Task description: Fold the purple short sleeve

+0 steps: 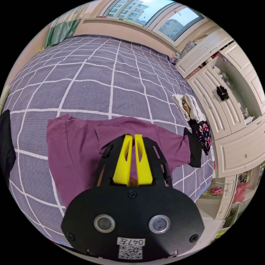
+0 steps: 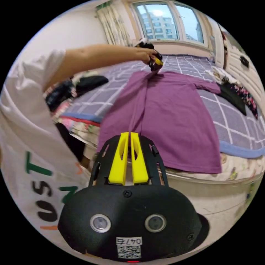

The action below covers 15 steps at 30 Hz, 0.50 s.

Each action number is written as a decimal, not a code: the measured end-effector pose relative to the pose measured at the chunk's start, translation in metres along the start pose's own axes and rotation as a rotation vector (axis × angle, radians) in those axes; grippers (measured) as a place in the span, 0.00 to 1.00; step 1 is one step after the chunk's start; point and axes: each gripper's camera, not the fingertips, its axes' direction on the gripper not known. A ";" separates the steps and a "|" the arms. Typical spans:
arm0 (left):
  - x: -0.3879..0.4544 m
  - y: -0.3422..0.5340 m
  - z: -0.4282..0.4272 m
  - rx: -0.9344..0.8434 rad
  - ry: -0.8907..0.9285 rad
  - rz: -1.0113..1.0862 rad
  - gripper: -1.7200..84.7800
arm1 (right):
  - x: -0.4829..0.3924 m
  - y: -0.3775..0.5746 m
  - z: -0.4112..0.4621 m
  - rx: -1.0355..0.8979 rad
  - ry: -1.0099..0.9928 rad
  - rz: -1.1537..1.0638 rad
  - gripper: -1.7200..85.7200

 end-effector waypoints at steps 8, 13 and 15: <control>0.012 0.006 0.016 -0.036 0.011 0.032 0.01 | 0.044 0.018 0.011 -0.022 -0.034 0.245 0.02; 0.010 0.009 0.020 -0.042 0.024 0.041 0.01 | 0.022 0.018 0.016 -0.037 0.099 0.145 0.07; 0.007 0.008 0.018 -0.045 0.042 0.037 0.01 | 0.015 0.013 0.007 -0.026 0.171 0.102 0.09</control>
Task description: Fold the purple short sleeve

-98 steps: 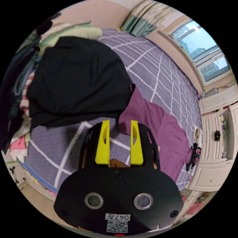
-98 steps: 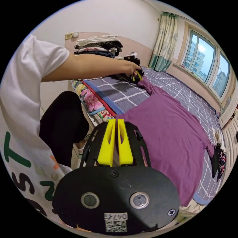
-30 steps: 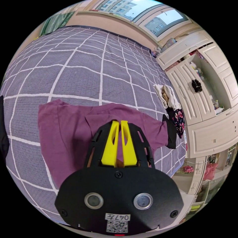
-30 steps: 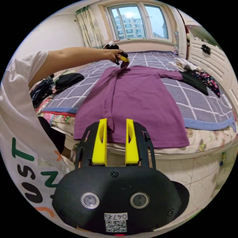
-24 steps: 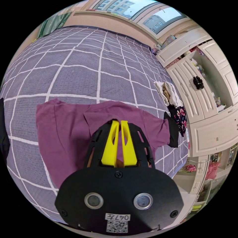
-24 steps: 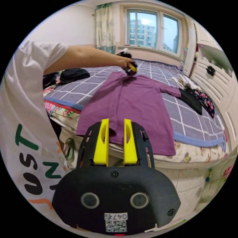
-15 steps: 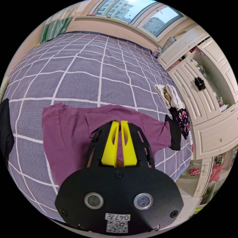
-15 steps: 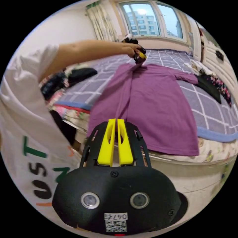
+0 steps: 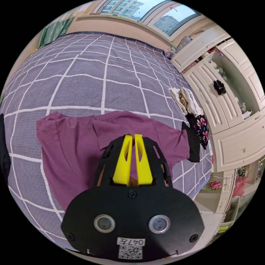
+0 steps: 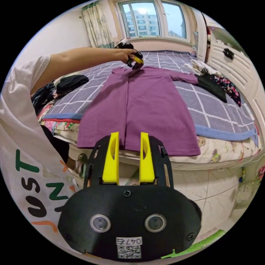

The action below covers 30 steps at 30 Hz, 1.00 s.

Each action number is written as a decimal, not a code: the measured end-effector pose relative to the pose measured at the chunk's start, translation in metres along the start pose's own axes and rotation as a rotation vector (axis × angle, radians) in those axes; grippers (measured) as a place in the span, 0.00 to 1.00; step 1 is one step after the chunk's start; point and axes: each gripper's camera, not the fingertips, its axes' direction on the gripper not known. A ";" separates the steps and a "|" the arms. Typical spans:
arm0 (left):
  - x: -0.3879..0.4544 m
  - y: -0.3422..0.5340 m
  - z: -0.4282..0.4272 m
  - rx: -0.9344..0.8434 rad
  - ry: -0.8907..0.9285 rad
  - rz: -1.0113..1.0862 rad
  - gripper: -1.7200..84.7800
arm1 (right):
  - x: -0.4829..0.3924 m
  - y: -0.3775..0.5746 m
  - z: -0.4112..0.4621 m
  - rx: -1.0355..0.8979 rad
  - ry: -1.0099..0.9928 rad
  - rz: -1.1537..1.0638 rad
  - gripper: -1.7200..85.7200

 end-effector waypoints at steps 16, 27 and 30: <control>-0.069 0.108 -0.093 0.119 -0.306 -0.102 0.05 | -0.050 -0.152 0.053 0.066 -0.104 -0.444 0.07; -0.105 0.100 -0.113 -0.088 -0.168 -0.126 0.14 | -0.084 -0.187 0.086 0.089 -0.184 -0.459 0.07; -0.112 0.100 -0.145 -0.042 -0.165 -0.095 0.15 | -0.105 -0.227 0.107 0.068 -0.096 -0.608 0.08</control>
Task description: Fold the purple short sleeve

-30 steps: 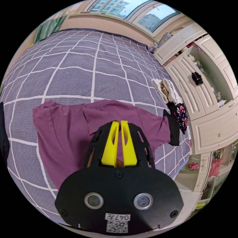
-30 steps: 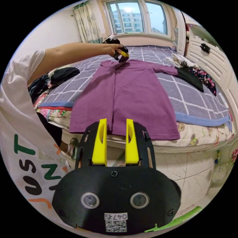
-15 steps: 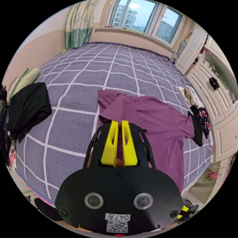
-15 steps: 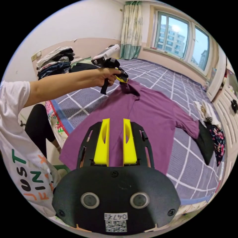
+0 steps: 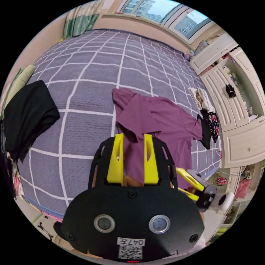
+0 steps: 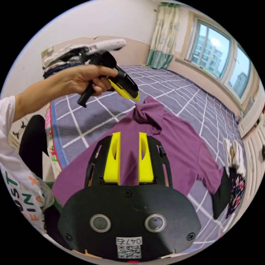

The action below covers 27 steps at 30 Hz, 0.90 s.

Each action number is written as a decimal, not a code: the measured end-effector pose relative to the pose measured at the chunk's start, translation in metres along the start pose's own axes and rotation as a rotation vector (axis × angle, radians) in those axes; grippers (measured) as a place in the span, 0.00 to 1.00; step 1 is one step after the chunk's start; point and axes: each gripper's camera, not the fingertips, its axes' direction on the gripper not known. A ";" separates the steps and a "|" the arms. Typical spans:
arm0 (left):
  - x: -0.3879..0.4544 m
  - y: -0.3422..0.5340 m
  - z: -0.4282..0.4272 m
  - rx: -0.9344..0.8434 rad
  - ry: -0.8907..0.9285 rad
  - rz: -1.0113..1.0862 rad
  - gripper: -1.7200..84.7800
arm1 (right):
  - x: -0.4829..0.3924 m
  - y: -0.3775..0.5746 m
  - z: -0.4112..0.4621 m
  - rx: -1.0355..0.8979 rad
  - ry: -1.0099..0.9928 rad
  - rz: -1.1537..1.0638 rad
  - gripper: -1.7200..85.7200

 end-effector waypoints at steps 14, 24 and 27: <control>-0.070 -0.031 0.005 0.075 0.200 0.005 0.12 | 0.030 -0.089 0.130 -0.095 0.088 -0.294 0.02; -0.031 -0.094 0.052 -0.073 0.200 0.108 0.12 | 0.186 -0.125 0.074 -0.182 -0.587 0.103 0.02; -0.022 -0.105 0.069 -0.106 0.134 0.096 0.12 | 0.172 -0.122 0.084 -0.283 -0.594 0.004 0.02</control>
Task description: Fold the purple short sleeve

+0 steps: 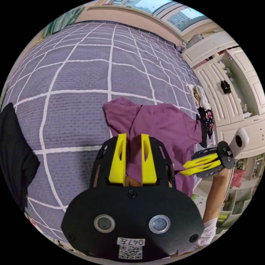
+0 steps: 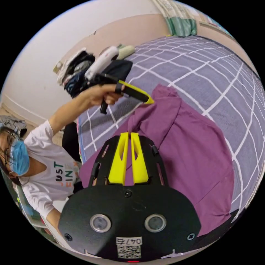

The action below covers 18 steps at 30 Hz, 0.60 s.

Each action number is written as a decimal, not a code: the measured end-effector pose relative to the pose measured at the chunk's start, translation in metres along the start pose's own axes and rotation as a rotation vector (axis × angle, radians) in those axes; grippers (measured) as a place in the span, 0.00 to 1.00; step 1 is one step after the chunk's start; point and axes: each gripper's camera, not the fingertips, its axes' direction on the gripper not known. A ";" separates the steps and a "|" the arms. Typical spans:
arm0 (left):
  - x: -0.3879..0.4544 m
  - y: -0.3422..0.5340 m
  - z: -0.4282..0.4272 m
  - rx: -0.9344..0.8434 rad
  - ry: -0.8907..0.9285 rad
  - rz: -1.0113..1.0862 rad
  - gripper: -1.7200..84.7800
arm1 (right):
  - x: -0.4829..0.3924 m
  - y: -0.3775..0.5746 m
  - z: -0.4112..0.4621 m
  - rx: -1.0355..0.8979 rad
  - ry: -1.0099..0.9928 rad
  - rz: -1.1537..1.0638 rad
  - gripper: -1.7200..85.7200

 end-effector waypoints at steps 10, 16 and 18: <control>0.050 0.012 -0.043 0.104 -0.106 0.172 0.11 | -0.065 0.038 0.021 -0.047 0.350 -0.216 0.04; 0.086 0.020 0.001 0.035 -0.248 0.199 0.11 | -0.093 0.029 0.033 0.067 0.562 -0.223 0.02; 0.086 0.018 0.016 0.002 -0.232 0.171 0.12 | -0.079 0.024 0.069 -0.016 0.613 -0.171 0.02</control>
